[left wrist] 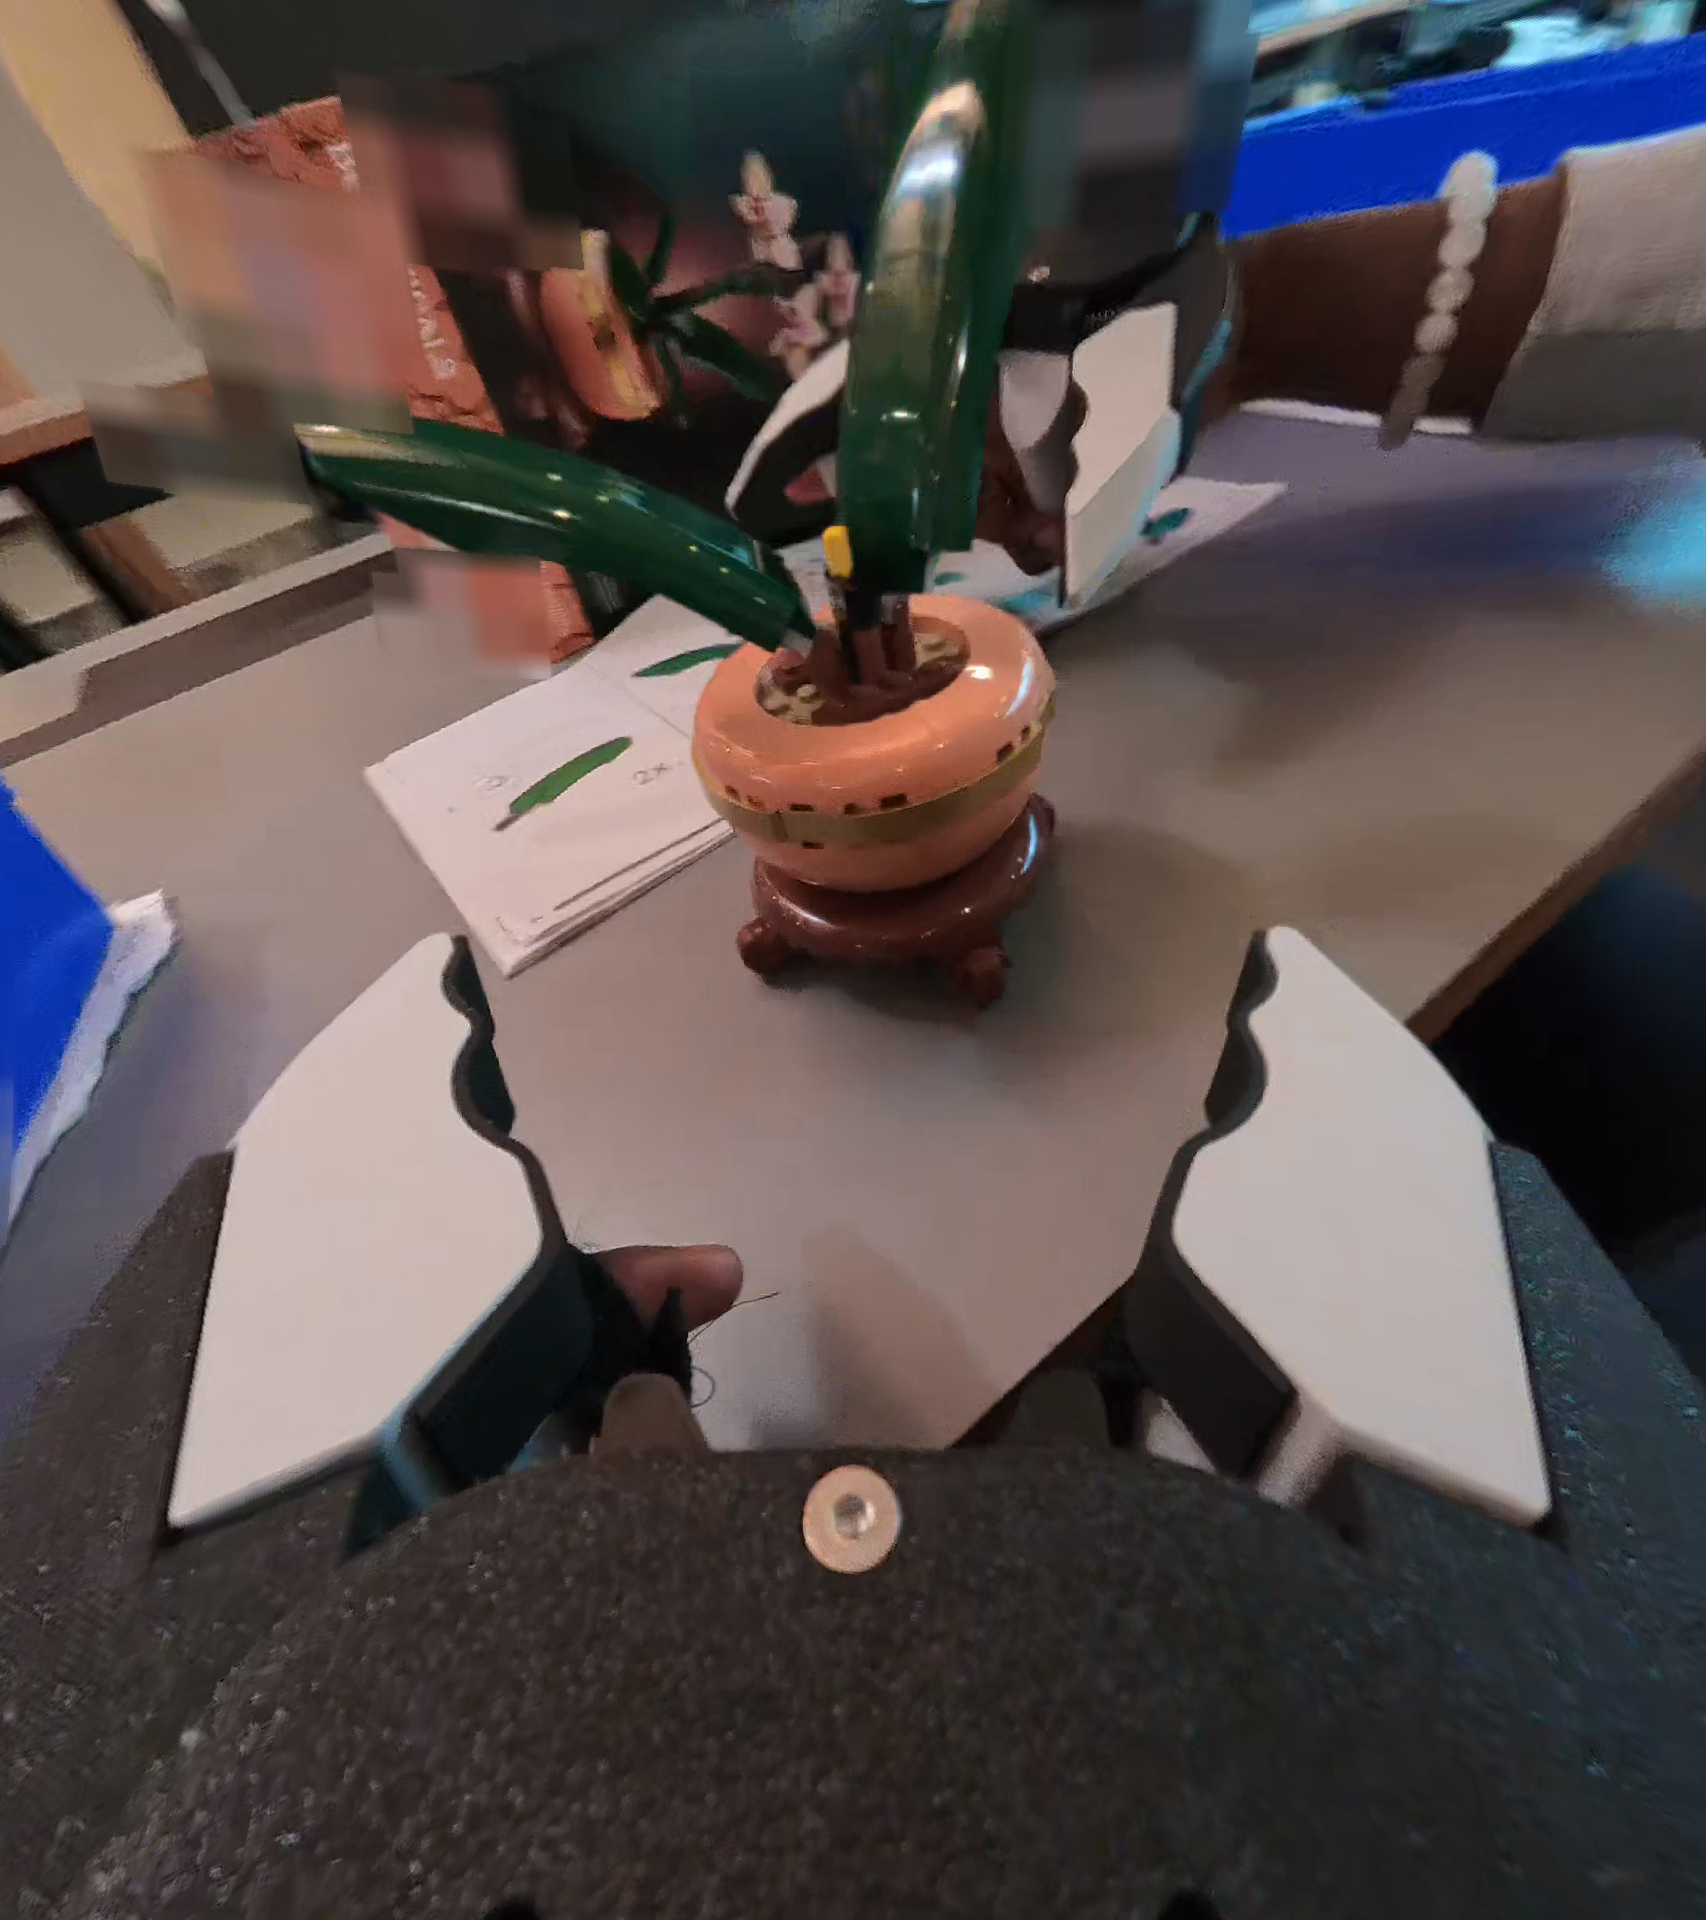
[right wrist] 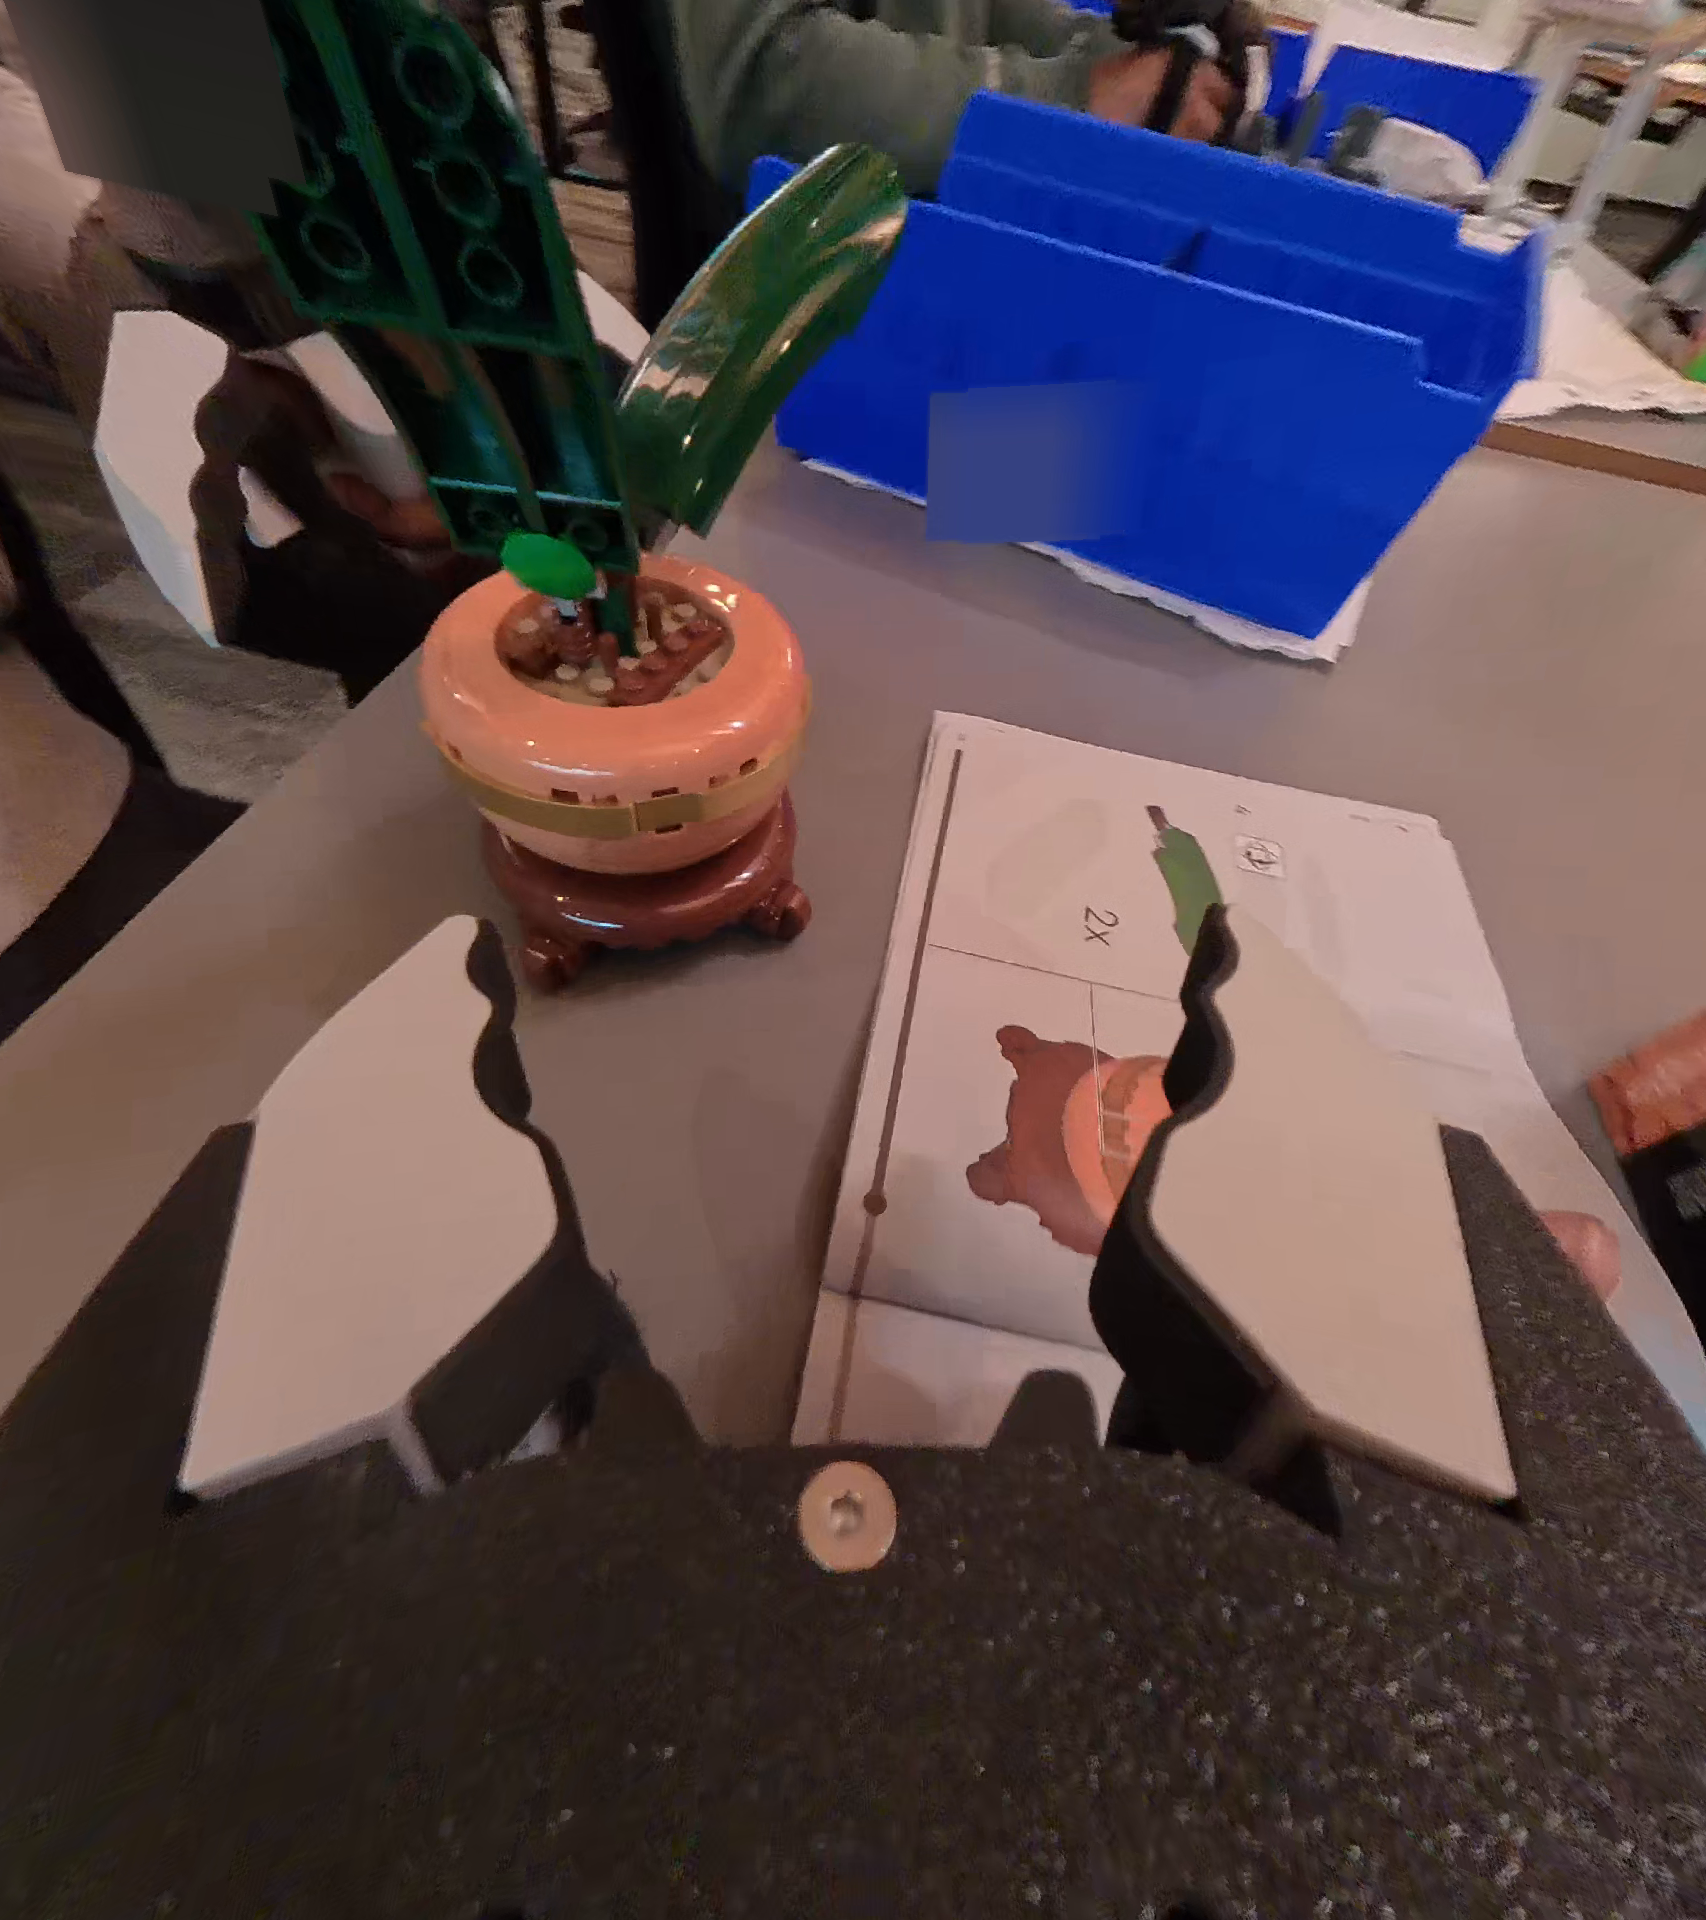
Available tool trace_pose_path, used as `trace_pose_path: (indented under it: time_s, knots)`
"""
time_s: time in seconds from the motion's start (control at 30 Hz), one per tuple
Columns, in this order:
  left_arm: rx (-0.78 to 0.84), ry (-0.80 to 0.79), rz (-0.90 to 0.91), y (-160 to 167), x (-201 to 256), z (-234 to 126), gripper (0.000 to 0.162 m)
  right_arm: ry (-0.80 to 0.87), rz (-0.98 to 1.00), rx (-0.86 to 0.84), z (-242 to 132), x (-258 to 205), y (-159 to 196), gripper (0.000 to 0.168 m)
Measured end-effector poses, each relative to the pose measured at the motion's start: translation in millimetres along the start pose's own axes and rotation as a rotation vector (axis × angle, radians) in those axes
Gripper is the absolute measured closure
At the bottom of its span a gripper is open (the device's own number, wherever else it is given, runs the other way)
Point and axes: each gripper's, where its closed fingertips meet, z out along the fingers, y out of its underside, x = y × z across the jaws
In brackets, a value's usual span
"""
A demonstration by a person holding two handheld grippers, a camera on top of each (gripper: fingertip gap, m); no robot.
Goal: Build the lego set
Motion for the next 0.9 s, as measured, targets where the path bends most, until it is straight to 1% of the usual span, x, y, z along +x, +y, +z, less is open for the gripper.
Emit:
trace_pose_path:
  time_s: [0.07,0.13,0.17,0.2,0.23,0.27,0.33,0.37,0.5,0.6,0.7,0.8,0.9]
  knots:
    - [0.0,0.109,0.003,0.7,-6.7,-3.2,0.029,0.09,0.019,-0.028,-4.4,-0.2,-0.2,0.042]
    - [0.002,0.241,0.006,1.4,-9.2,-5.2,0.031,0.176,0.034,-0.092,-7.3,-4.2,4.5,0.036]
    - [-0.007,0.306,-0.009,2.5,-9.8,-5.4,0.031,0.215,0.031,-0.122,-8.2,-8.1,6.0,0.032]
    - [-0.03,0.404,-0.053,3.2,-5.0,-6.9,0.03,0.258,0.029,-0.147,-9.1,-12.1,7.3,0.03]
    - [-0.042,0.477,-0.084,2.4,-2.5,-7.8,0.027,0.284,0.032,-0.159,-9.7,-17.9,7.5,0.026]
    - [-0.033,0.476,-0.082,-0.5,-7.8,-5.9,0.027,0.291,0.036,-0.155,-8.7,-26.8,5.0,0.025]
    - [0.023,0.434,0.048,-9.3,-18.6,-3.4,0.03,0.336,0.063,-0.165,-8.3,-39.2,3.4,0.022]
    - [0.025,0.442,0.094,-11.1,-20.3,-2.6,0.029,0.357,0.08,-0.164,-7.9,-45.4,2.4,0.022]
    - [0.033,0.522,0.16,-8.8,-30.5,4.9,0.024,0.462,0.156,-0.14,-6.6,-64.6,-2.5,0.023]
    - [0.092,0.591,0.167,-11.8,-39.3,10.7,0.024,0.518,0.182,-0.145,-5.1,-81.3,-5.6,0.023]
    - [0.123,0.662,0.164,-13.4,-43.9,18.5,0.024,0.606,0.195,-0.14,-8.6,-88.2,-10.0,0.023]
    - [0.114,0.737,0.155,-11.6,-46.4,27.1,0.028,0.699,0.236,-0.162,-11.9,-92.4,-8.3,0.025]
    - [0.125,0.764,0.145,-14.1,-49.4,39.6,0.028,0.767,0.257,-0.192,-11.5,-98.1,-6.3,0.025]
